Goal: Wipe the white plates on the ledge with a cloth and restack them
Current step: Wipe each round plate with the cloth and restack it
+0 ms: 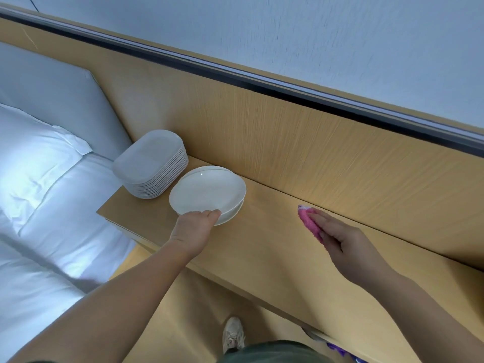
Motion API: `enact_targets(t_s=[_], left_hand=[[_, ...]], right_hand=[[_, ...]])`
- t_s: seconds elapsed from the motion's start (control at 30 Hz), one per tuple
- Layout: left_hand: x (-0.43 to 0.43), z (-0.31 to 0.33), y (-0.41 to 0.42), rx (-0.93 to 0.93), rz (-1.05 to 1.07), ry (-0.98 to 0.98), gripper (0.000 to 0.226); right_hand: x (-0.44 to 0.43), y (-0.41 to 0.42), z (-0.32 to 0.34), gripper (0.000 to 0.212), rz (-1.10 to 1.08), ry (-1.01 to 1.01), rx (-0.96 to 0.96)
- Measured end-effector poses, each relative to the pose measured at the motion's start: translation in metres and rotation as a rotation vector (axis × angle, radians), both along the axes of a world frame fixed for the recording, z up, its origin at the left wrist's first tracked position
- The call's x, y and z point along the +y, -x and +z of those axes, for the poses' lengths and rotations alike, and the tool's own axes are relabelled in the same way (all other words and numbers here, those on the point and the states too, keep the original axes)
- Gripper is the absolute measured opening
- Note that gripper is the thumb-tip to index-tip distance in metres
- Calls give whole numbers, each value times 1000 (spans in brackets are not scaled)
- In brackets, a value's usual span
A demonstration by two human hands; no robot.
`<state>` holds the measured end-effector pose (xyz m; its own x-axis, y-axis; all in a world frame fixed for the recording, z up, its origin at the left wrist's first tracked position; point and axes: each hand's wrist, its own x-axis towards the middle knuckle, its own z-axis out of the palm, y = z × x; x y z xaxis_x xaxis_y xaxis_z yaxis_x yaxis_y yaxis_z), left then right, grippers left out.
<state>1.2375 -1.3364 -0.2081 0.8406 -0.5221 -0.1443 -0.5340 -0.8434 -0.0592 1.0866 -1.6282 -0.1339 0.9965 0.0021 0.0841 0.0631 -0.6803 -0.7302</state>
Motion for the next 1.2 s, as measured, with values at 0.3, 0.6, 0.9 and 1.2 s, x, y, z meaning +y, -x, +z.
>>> enact_targets(t_s=[0.3, 0.6, 0.9, 1.2], left_hand=[[5, -19, -6, 214, 77, 41, 35], [-2, -23, -10, 85, -49, 221, 33], [-135, 13, 4, 206, -221, 352, 19], [-322, 32, 97, 334, -443, 460, 19]], right_hand=[[0, -3, -10, 52, -9, 63, 60], [-1, -7, -16, 52, -50, 53, 69], [-53, 56, -5, 49, -328, -91, -26], [-150, 180, 16, 47, -663, -77, -100]])
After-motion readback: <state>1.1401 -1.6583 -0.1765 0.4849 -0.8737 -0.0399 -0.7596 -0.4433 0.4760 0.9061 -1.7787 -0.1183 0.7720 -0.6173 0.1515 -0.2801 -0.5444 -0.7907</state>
